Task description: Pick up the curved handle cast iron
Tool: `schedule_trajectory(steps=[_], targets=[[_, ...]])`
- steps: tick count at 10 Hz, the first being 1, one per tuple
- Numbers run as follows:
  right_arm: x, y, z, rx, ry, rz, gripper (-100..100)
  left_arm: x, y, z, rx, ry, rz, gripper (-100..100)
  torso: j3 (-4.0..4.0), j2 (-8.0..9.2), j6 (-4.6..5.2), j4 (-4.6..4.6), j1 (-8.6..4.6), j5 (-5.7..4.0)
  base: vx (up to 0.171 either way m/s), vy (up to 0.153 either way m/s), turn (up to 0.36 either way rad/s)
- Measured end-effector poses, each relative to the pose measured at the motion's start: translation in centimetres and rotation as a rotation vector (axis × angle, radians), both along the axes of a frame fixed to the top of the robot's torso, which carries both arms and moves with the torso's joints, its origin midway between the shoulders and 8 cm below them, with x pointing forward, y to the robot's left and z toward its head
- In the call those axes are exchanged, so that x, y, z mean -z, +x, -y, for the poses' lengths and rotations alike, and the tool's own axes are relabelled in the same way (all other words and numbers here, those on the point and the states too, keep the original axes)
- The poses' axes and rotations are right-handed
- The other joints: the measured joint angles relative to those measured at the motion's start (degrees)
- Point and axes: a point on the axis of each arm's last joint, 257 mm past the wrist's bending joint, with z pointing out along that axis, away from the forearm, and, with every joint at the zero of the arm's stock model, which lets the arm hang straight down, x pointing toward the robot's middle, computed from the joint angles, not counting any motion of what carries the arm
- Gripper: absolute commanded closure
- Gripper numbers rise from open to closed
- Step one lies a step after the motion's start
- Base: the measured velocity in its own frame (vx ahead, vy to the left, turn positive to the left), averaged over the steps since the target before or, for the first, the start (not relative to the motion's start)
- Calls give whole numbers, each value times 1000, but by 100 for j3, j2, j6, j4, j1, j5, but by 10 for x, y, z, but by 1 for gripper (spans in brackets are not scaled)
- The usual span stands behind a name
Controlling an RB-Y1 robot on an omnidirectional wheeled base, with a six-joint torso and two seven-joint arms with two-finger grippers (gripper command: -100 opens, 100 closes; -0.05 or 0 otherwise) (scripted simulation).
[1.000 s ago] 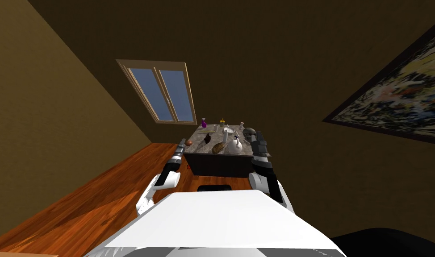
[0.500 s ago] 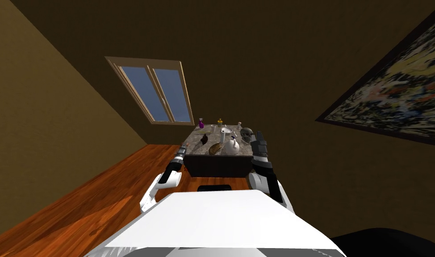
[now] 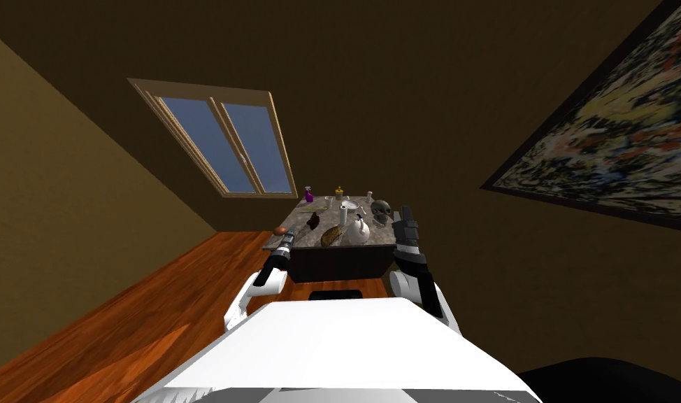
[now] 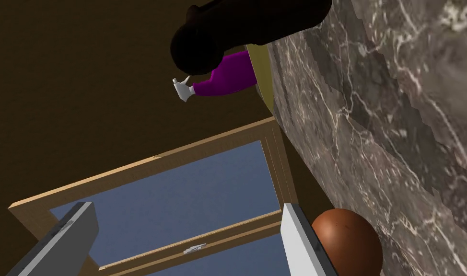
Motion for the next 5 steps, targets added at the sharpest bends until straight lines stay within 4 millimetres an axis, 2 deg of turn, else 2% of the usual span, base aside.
schedule_trajectory(steps=[2,3,4,5], targets=[[0,0,0,0,0,0,0,14,-3,9,1,-18,-41,-100,-6,-10,0,-2,9,2,114,-7,-167],[0,0,0,0,0,0,0,18,-3,15,3,-31,-55,-100,-12,-22,0,-4,11,2,188,-20,-141],[0,0,0,0,0,0,0,20,-2,20,5,-41,-62,-100,-23,-41,-1,-8,7,2,90,-8,-22],[0,0,0,0,0,0,0,20,-2,21,6,-43,-63,0,-12,-17,-3,-6,10,2,15,-2,6]])
